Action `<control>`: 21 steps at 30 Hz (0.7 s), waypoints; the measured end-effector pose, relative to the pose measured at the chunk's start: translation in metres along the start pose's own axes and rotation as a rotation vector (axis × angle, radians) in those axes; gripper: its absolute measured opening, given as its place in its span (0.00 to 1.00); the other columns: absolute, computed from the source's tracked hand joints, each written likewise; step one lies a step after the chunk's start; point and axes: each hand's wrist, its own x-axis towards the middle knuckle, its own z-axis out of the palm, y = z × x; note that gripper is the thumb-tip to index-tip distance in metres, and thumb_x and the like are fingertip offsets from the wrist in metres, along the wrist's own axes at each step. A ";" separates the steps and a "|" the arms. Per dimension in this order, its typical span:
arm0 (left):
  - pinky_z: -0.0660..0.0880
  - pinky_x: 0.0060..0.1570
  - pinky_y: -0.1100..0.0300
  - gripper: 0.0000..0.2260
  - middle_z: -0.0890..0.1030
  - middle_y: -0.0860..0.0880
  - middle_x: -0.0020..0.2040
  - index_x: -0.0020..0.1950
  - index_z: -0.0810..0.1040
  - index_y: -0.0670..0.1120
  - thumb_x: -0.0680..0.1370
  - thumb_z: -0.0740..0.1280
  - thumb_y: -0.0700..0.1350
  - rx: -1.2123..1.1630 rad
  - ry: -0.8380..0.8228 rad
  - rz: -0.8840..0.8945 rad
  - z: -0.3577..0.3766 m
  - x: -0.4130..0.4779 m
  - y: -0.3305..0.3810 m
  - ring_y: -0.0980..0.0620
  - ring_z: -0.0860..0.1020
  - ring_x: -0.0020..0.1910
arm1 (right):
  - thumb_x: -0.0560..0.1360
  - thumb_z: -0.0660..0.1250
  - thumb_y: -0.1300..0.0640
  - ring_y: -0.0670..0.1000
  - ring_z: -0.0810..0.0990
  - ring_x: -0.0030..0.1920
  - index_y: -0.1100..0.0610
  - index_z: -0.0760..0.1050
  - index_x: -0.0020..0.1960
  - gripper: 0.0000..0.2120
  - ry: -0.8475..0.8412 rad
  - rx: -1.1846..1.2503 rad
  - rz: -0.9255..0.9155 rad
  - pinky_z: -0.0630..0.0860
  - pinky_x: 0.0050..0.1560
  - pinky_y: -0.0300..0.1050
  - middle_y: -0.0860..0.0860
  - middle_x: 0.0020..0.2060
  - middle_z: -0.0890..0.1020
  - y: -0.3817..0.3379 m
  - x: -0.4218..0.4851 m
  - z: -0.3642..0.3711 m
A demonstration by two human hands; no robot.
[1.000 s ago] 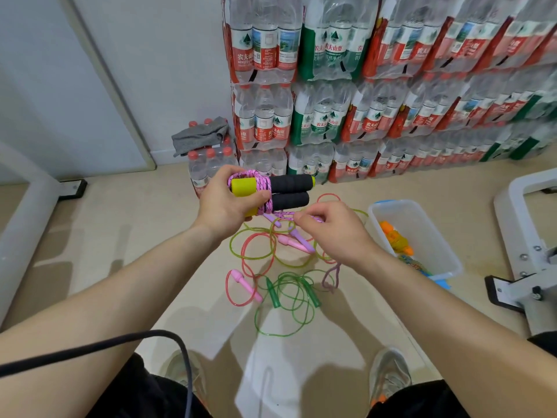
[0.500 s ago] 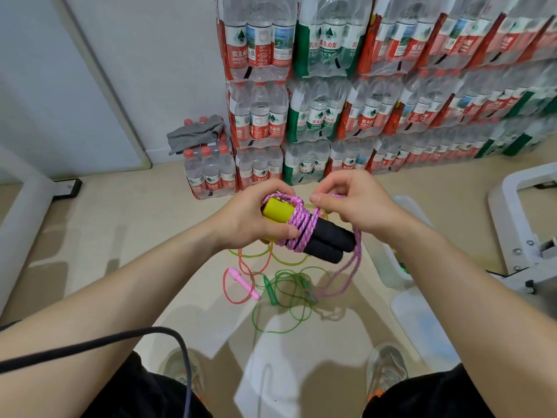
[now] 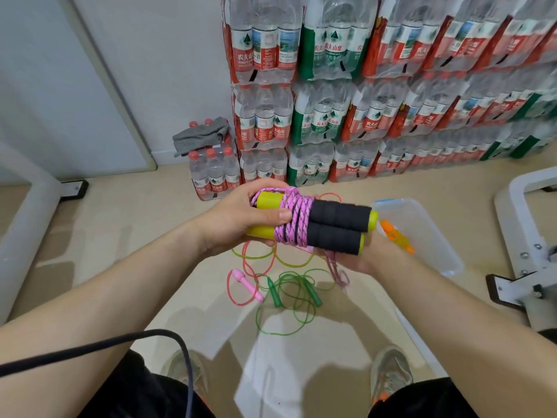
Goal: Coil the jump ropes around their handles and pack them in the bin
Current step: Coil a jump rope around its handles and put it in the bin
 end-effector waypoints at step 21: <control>0.81 0.36 0.57 0.20 0.82 0.43 0.53 0.60 0.75 0.46 0.73 0.78 0.48 -0.121 0.825 0.075 -0.011 0.021 -0.012 0.45 0.84 0.44 | 0.83 0.57 0.48 0.63 0.84 0.53 0.49 0.77 0.36 0.20 0.237 -0.722 -0.137 0.59 0.26 0.40 0.43 0.22 0.67 0.035 0.012 0.010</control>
